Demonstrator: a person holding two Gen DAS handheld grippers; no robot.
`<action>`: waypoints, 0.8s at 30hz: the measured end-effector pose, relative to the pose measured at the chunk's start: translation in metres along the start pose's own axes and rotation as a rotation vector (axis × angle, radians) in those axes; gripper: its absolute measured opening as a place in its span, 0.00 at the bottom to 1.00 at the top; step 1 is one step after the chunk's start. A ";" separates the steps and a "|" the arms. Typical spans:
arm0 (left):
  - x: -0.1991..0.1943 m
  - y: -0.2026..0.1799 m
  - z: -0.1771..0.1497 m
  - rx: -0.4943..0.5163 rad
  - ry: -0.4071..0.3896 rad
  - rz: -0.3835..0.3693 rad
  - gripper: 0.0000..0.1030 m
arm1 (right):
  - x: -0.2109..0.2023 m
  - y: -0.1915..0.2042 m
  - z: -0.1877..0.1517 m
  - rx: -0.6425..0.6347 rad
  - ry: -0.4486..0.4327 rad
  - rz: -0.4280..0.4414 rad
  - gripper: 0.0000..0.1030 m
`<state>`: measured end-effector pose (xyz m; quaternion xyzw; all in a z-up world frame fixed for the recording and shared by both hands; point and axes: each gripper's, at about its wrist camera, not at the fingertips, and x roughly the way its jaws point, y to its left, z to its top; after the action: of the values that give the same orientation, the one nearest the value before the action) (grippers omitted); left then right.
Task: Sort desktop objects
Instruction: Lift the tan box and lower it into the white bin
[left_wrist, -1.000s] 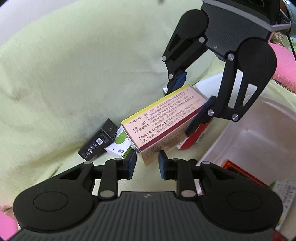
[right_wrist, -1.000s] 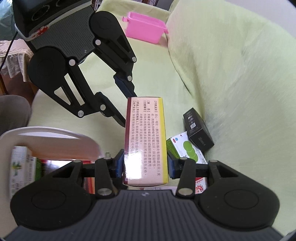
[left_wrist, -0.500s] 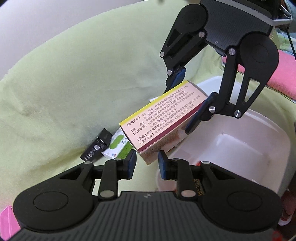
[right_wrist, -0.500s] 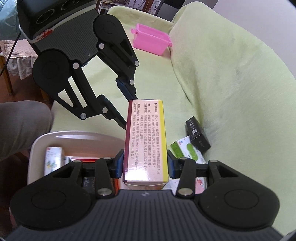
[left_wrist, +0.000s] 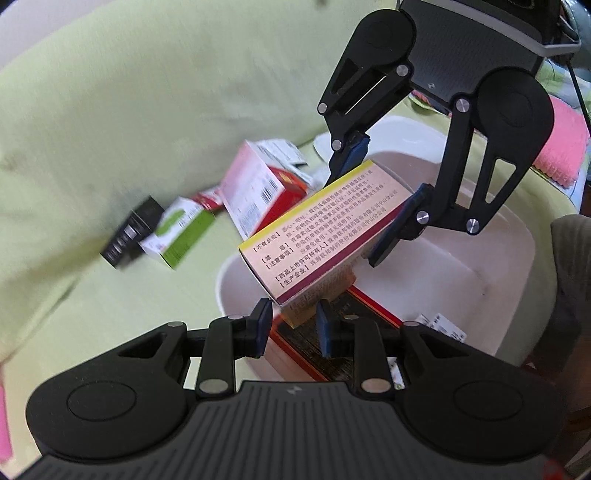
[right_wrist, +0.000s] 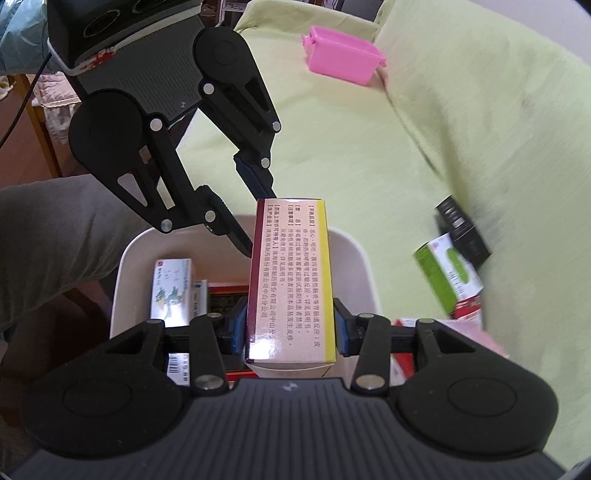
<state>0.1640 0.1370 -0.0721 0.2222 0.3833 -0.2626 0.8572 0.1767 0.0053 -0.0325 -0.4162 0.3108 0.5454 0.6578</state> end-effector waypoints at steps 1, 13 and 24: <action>0.003 0.000 -0.004 -0.004 0.011 -0.006 0.30 | 0.004 0.000 -0.003 0.006 0.001 0.011 0.39; 0.025 -0.016 -0.021 -0.034 0.087 -0.044 0.30 | 0.035 0.000 -0.036 0.036 0.001 0.094 0.39; 0.038 -0.020 -0.035 -0.095 0.153 -0.036 0.31 | 0.062 0.007 -0.051 0.012 -0.016 0.134 0.40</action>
<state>0.1546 0.1319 -0.1267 0.1938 0.4636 -0.2420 0.8301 0.1850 -0.0112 -0.1114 -0.3860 0.3359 0.5898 0.6248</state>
